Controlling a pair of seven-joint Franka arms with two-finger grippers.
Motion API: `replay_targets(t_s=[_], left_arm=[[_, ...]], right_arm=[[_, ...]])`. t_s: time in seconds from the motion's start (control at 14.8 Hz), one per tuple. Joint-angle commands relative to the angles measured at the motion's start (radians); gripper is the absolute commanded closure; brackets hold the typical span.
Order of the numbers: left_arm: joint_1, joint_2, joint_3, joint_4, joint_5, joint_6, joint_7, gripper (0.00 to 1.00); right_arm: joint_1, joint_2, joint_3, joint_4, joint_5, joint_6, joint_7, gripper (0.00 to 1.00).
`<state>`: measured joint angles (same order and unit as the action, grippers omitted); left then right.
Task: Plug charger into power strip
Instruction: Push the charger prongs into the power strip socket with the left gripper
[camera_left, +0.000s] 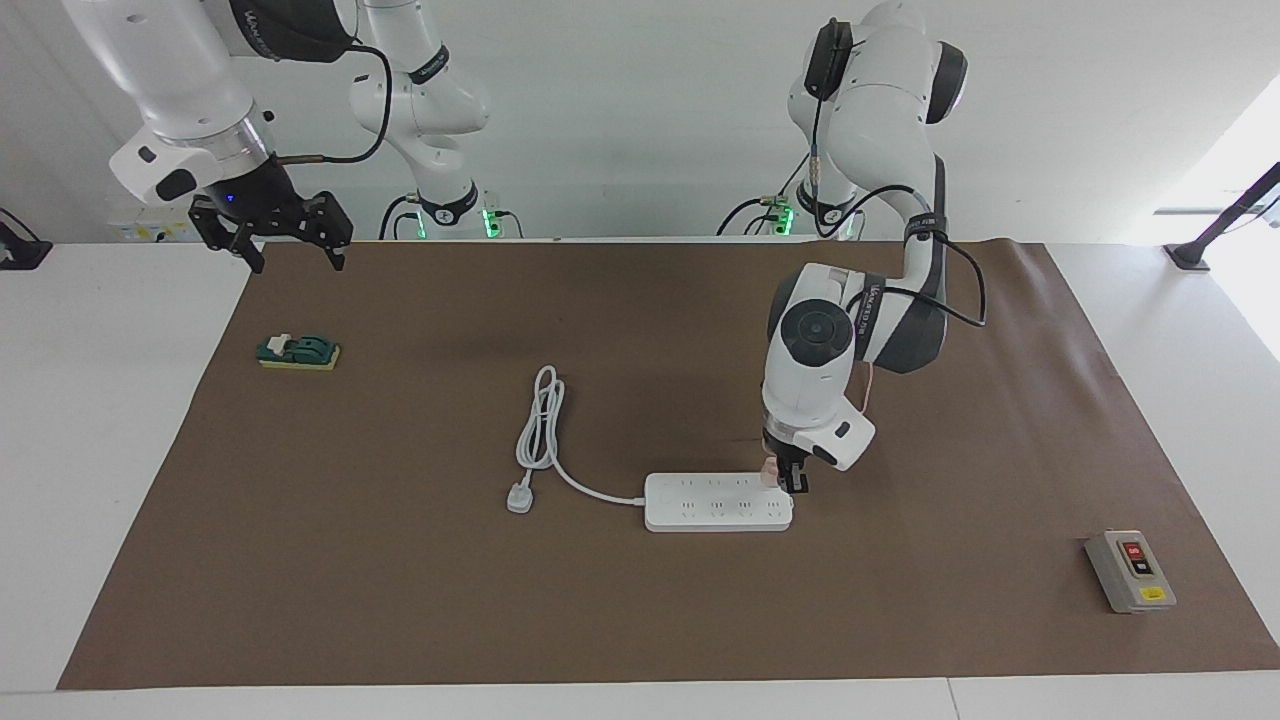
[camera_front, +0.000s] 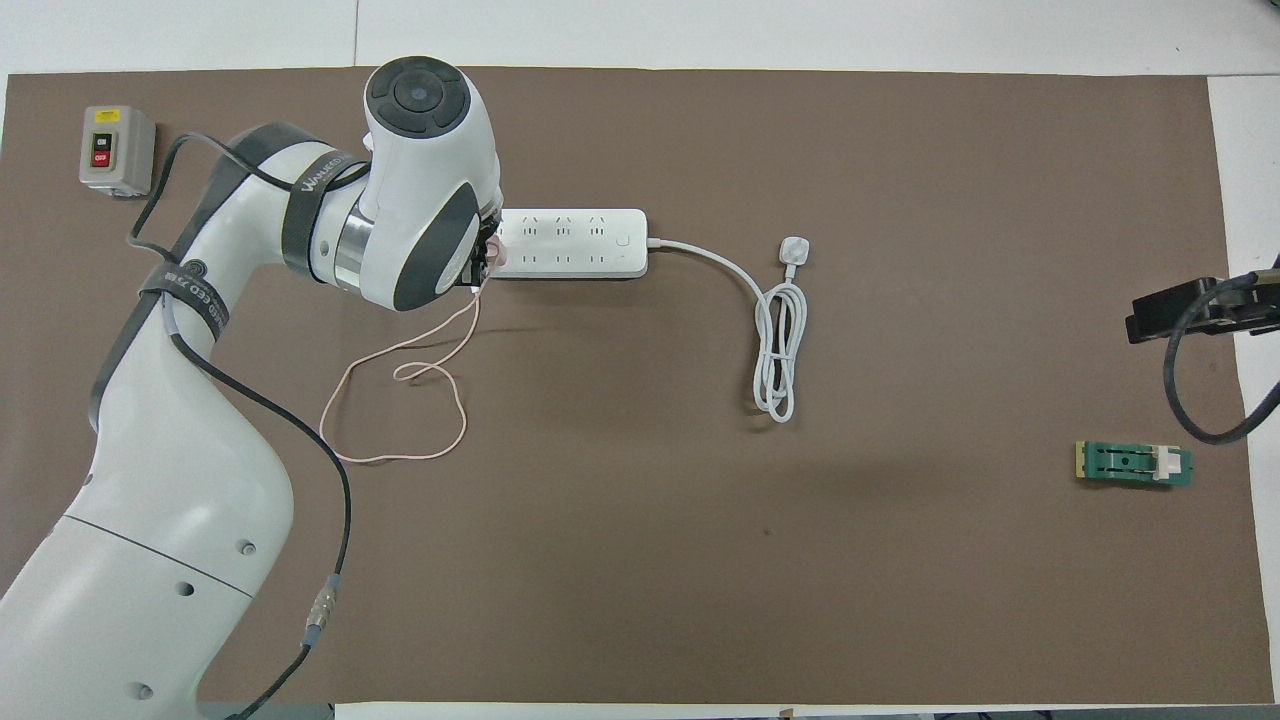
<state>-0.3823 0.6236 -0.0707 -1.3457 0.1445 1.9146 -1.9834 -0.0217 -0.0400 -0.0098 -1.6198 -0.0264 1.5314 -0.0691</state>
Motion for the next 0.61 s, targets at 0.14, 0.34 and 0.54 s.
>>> replay_targets(t_s=[0.14, 0.34, 0.54], left_arm=[[-0.015, 0.031, 0.000, 0.006, 0.020, 0.021, -0.002, 1.00], [-0.020, 0.031, 0.000, 0.006, 0.018, 0.020, -0.003, 1.00], [-0.023, 0.031, 0.000, 0.003, 0.017, 0.021, -0.002, 1.00]], right_arm=[[-0.018, -0.015, 0.013, -0.009, 0.008, -0.013, -0.001, 0.00], [-0.017, -0.015, 0.013, -0.008, 0.009, -0.013, -0.001, 0.00], [-0.018, -0.015, 0.013, -0.009, 0.008, -0.013, -0.001, 0.00]])
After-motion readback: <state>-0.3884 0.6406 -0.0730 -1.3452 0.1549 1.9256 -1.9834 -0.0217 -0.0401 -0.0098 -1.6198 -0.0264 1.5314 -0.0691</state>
